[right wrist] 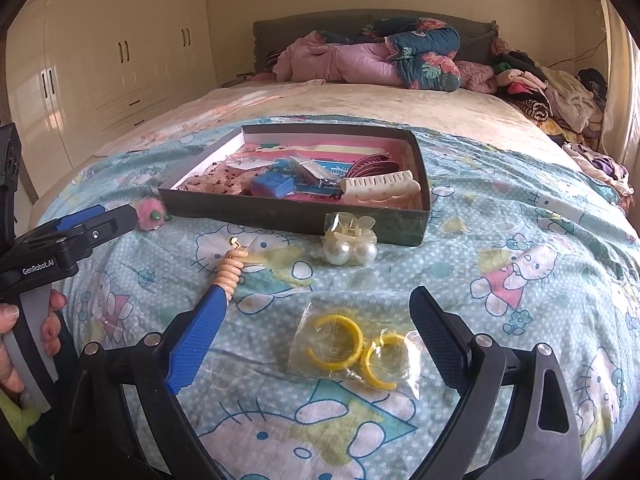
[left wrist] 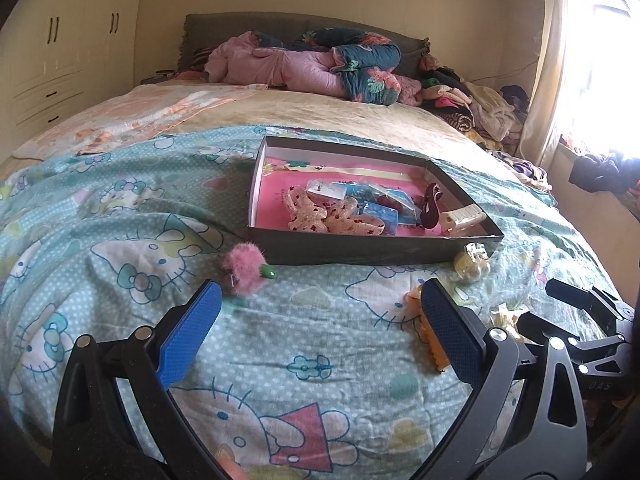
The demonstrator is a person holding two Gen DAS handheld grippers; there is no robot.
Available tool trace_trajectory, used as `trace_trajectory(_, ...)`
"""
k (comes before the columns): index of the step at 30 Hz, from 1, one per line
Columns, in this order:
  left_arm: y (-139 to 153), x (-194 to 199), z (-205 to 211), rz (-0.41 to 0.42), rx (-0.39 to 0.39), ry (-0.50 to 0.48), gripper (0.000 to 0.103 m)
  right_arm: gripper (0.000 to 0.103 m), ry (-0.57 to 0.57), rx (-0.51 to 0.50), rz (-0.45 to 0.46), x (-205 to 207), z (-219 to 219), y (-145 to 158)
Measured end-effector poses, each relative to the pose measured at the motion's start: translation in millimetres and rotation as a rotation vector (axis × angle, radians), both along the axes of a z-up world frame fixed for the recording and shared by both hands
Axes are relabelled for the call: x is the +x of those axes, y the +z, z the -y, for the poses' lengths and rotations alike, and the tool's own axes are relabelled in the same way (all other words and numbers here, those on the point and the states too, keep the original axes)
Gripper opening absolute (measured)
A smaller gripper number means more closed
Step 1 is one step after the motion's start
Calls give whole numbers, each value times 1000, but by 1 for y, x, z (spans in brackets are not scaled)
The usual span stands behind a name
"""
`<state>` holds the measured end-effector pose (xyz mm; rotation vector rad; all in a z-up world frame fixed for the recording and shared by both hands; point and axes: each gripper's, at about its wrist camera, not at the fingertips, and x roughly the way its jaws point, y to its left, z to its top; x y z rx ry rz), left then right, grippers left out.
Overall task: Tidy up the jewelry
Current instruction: 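Withdraw both open tools from the tray toward the pom-pom clip and ring bag, then grasp the pink pom-pom clip with the left tool while the right tool grasps the yellow ring bag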
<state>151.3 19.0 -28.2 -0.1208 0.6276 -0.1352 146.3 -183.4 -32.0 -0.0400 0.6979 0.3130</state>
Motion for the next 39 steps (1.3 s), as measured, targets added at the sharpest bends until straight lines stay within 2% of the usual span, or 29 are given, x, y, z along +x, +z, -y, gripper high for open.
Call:
trace_trajectory(13,-11,7,-20,-40,-2,69,91,90,58,-7,-22,-2,-25,-9)
trace_trajectory(28,-31,32,-38,-95,6,134,91,90,-84,-71,-57,6,-3,-41)
trace_trajectory(32,-36,45,-50,-118,-20,164,91,82,-121,-105,-62,8,1,-47)
trace_trajectory(35,-40,54,-55,-137,-35,171,91,81,-147,-72,-95,13,11,-54)
trace_trajectory(39,-40,60,-51,-138,-21,155,78,77,-146,-65,-88,12,11,-55)
